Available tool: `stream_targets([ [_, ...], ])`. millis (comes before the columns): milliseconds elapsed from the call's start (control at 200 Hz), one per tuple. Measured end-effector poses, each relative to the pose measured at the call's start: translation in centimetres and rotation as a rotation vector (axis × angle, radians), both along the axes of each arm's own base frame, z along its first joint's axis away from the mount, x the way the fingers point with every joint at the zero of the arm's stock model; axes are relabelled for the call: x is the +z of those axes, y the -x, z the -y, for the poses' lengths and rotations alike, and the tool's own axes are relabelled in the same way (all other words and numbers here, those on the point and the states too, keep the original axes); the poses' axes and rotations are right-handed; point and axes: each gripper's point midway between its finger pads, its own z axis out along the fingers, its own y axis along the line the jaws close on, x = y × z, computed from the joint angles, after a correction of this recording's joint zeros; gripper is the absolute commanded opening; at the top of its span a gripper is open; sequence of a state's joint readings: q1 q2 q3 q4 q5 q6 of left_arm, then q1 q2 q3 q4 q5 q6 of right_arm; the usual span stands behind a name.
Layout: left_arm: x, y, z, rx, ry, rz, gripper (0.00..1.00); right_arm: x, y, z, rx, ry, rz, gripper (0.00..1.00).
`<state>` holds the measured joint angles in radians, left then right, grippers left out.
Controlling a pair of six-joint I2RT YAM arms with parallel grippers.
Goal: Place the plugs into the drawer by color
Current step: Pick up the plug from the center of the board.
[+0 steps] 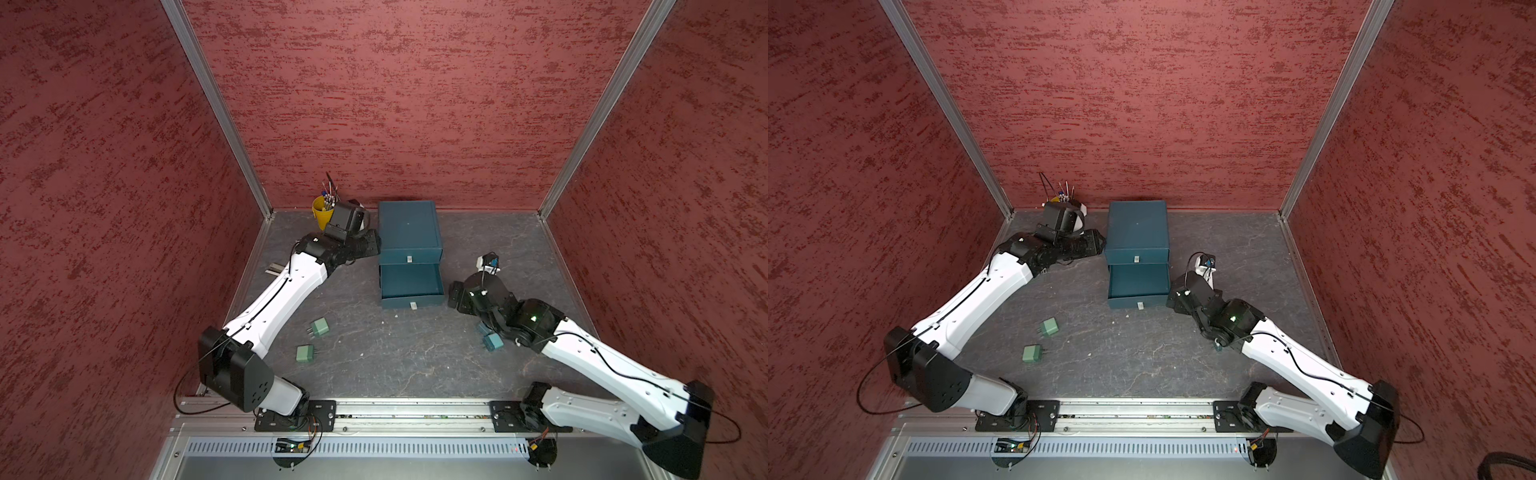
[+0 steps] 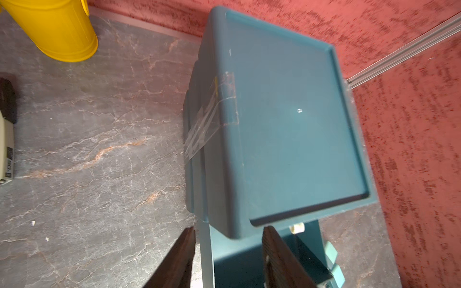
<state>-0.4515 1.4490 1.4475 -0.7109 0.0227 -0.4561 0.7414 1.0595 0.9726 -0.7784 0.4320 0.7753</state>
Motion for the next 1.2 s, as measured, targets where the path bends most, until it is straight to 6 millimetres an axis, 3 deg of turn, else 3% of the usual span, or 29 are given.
stream_targets([
  [160,2.4,1.1,-0.6,0.003,0.026,0.049,0.49,-2.5,-0.7,5.5,-0.131,0.004,-0.118,0.83],
  [301,3.2,2.1,-1.1,0.009,0.041,0.066,0.49,-6.6,-0.1,7.6,-0.175,-0.010,-0.259,0.81],
  [436,1.8,3.8,-1.9,0.020,0.041,0.043,0.50,-11.3,1.4,8.2,-0.184,-0.012,-0.409,0.78],
  [546,0.3,4.8,-2.4,0.024,0.030,0.015,0.51,-13.6,1.9,8.5,-0.195,-0.033,-0.480,0.76],
  [852,-2.5,6.0,-3.0,0.031,0.014,-0.045,0.51,-15.7,0.7,7.9,-0.193,-0.062,-0.515,0.74],
  [1197,-4.3,6.6,-2.6,0.017,0.027,-0.086,0.53,-17.5,0.1,7.7,-0.203,-0.059,-0.539,0.66],
])
